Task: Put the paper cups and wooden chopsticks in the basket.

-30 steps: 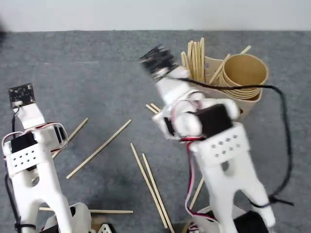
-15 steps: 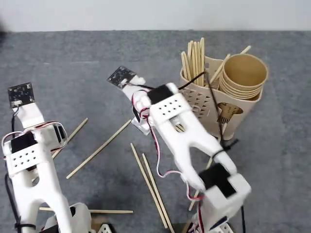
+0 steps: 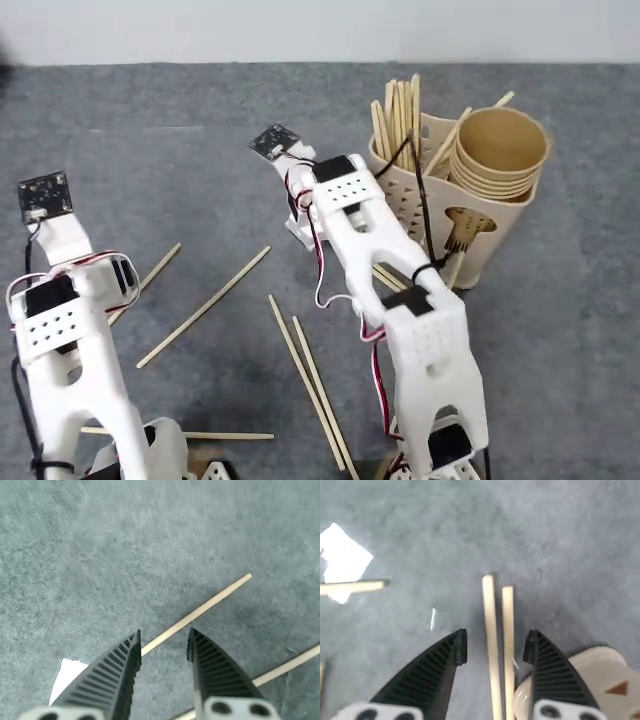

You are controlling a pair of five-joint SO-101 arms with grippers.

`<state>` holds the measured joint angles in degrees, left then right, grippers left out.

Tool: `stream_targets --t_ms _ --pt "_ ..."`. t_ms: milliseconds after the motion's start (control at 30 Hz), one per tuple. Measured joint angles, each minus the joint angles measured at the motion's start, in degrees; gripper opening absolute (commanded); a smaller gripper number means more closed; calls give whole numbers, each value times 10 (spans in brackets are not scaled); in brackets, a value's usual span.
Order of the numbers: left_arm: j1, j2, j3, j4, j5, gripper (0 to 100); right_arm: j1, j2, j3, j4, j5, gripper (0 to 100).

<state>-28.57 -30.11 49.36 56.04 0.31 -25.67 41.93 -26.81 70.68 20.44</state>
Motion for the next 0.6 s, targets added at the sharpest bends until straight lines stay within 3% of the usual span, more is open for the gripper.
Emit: stream_targets --t_ms 100,300,600 --pt "0 0 1 0 0 145 4 50 -56 25 0 178" --pt "0 0 1 -3 0 145 9 92 -132 73 1 3" --pt "0 0 1 -3 0 145 -15 93 -144 135 0 8"
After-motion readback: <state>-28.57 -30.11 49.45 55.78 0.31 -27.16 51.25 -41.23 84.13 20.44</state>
